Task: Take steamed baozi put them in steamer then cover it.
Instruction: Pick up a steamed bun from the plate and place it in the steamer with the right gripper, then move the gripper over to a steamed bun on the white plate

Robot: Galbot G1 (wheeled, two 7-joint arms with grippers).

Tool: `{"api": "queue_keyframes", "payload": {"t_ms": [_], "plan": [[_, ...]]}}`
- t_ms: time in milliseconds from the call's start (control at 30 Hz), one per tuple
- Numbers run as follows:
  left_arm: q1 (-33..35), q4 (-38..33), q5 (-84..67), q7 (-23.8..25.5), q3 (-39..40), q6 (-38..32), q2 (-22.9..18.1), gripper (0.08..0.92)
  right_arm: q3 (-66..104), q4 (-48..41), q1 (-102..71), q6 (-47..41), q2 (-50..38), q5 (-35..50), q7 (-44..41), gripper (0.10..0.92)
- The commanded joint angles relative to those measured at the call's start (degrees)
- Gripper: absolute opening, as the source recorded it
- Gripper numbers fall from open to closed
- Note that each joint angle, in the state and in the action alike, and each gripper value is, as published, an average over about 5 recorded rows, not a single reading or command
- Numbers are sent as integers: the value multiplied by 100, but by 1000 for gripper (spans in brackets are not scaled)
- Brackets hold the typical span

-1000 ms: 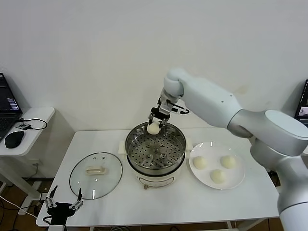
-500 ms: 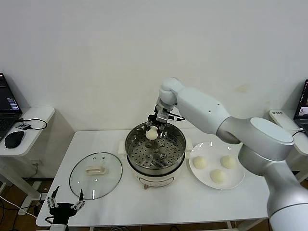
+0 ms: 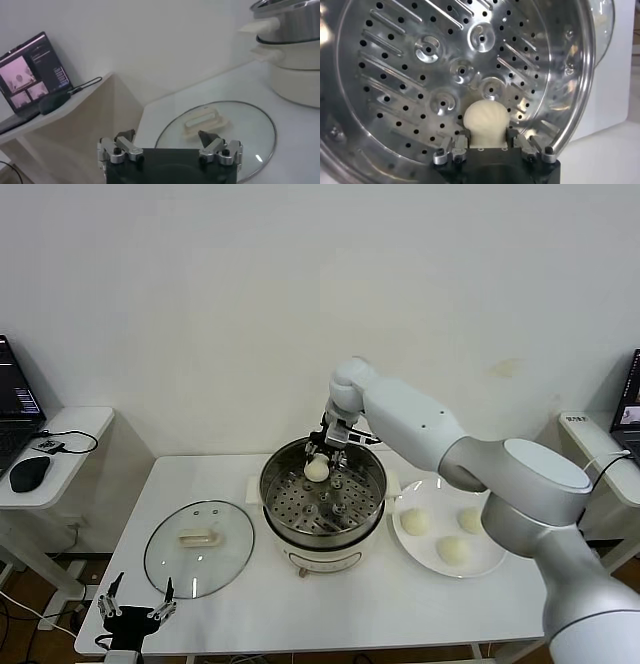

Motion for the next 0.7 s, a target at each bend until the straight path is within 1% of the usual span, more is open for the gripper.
{"api": "queue_keyframes", "payload": {"t_ms": [33,200,300,400,467,533,633,700], "plan": [[-11,5,0,6,7,3,-6,823,24,-114,-30,0,28,-29,108,594],[-16,-4,7,14,23,7,-35,823,-6,194,96,-282,-183,519,-84,739],[-3,-15,17,22,35,9,-46,823,-6,470,243,-450,-379,998,-287,801],[2,-26,32,29,53,11,-60,823,19,719,429,-632,-589,1528,-515,820],[9,-38,39,33,64,12,-67,823,3,983,607,-941,-817,2008,-766,822],[24,-53,43,38,70,13,-66,823,-131,1378,876,-1607,-1133,2656,-1060,822],[41,-71,44,40,70,17,-54,823,-435,2010,1326,-2962,-1706,3787,-1391,823],[49,-86,38,45,69,22,-40,823,-533,2338,1507,-3770,-2042,4350,-1491,823]]}}
